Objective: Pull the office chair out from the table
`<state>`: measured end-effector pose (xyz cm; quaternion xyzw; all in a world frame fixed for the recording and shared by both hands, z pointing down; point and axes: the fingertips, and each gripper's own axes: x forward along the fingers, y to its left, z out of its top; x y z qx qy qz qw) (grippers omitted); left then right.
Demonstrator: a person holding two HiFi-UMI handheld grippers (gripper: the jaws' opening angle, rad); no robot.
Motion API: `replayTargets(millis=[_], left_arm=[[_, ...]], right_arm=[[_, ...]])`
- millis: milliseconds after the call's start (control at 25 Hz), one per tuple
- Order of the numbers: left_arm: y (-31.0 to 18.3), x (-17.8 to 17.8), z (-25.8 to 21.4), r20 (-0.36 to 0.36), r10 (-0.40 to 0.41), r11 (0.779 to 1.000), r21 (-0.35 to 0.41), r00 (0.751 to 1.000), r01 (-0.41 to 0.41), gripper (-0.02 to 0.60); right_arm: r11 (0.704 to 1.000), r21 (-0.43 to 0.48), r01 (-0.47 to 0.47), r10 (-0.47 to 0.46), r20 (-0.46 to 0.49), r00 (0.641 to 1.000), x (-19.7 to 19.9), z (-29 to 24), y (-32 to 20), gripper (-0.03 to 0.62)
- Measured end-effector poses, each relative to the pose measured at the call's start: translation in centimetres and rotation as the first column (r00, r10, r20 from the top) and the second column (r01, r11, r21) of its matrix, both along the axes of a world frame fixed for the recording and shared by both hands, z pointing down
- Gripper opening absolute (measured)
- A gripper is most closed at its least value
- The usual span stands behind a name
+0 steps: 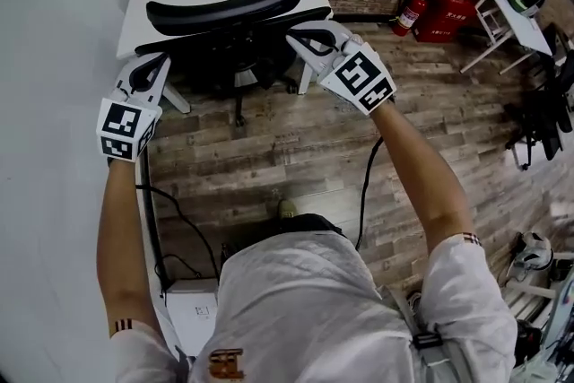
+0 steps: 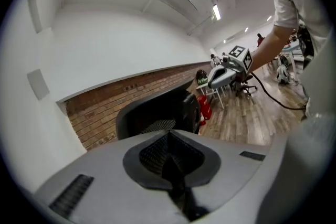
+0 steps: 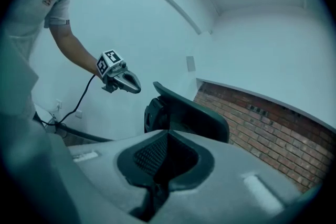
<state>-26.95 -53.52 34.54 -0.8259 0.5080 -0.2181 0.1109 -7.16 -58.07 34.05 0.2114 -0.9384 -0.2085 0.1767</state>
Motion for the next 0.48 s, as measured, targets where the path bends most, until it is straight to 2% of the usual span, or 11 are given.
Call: replayTargets(millis=[120,240,320,480], left_arm=[[-1.0,-1.6,1.5,0.101,-0.028,0.998,-0.053,0.995,0.034,0.005],[-2.1,-3.6,3.1,0.206,-0.032,0.994,-0.097,0.978,0.053,0.006],[-2.9,-4.7,3.7,0.247,-0.034,0.992,-0.109,0.968,0.063,0.011],[-4.1,-6.8,4.9,0.316,-0.027,0.988,-0.135,0.948,0.072,0.058]], right_arm=[[1.0,0.005,0.009,-0.009,-0.058,0.998,0.5,0.8,-1.6,0.009],[1.0,0.01,-0.001,0.002,-0.121,0.993,1.1,1.9,-3.1,0.055],[1.0,0.023,-0.016,0.02,-0.169,0.985,1.5,2.5,-4.2,0.075],[0.998,0.013,-0.057,0.058,-0.224,0.973,2.2,3.9,-6.0,0.114]])
